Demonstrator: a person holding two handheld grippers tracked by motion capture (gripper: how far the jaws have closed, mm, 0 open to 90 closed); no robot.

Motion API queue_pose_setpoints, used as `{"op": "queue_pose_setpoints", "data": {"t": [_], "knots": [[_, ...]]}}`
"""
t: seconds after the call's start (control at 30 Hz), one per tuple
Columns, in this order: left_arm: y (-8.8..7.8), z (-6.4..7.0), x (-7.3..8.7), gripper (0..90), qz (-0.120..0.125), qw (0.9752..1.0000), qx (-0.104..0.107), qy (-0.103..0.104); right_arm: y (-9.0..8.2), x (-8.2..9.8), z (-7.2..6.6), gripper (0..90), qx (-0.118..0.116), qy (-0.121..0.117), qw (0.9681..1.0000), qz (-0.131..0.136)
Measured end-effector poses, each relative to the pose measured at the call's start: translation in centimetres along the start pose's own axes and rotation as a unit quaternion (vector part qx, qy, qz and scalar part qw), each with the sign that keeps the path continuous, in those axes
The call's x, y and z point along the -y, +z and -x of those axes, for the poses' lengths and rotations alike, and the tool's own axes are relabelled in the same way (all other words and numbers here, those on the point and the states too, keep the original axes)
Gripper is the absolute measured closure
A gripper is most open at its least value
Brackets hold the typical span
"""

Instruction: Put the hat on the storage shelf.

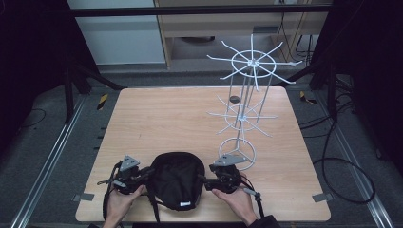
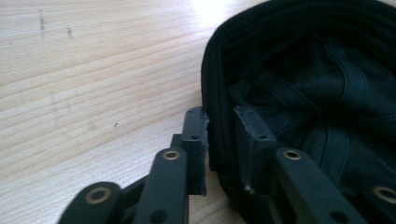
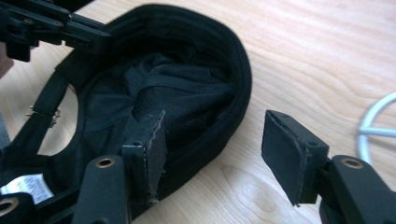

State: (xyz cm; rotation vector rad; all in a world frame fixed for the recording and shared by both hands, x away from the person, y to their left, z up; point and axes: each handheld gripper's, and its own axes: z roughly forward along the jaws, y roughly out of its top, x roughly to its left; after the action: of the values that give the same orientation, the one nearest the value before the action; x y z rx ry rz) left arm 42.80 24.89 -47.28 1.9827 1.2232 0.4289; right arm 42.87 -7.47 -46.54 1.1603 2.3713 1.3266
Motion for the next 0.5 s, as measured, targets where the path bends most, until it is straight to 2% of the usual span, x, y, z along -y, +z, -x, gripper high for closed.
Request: {"op": "queue_pose_setpoints", "data": {"t": [0.23,0.4,0.5], "knots": [[0.1,-0.1,0.1,78.1,-0.008,1.0000,-0.003,-0.002,2.1,0.3,-0.3,40.6,-0.004,0.009,0.9995,-0.031],[0.1,-0.1,0.1,78.8,-0.011,0.9999,-0.002,-0.002,2.9,0.5,-0.2,54.4,-0.001,0.019,0.9983,-0.056],[0.0,-0.1,0.1,78.8,-0.011,0.9999,-0.001,-0.006,2.8,0.5,0.0,69.2,0.004,0.025,0.9978,-0.061]]}}
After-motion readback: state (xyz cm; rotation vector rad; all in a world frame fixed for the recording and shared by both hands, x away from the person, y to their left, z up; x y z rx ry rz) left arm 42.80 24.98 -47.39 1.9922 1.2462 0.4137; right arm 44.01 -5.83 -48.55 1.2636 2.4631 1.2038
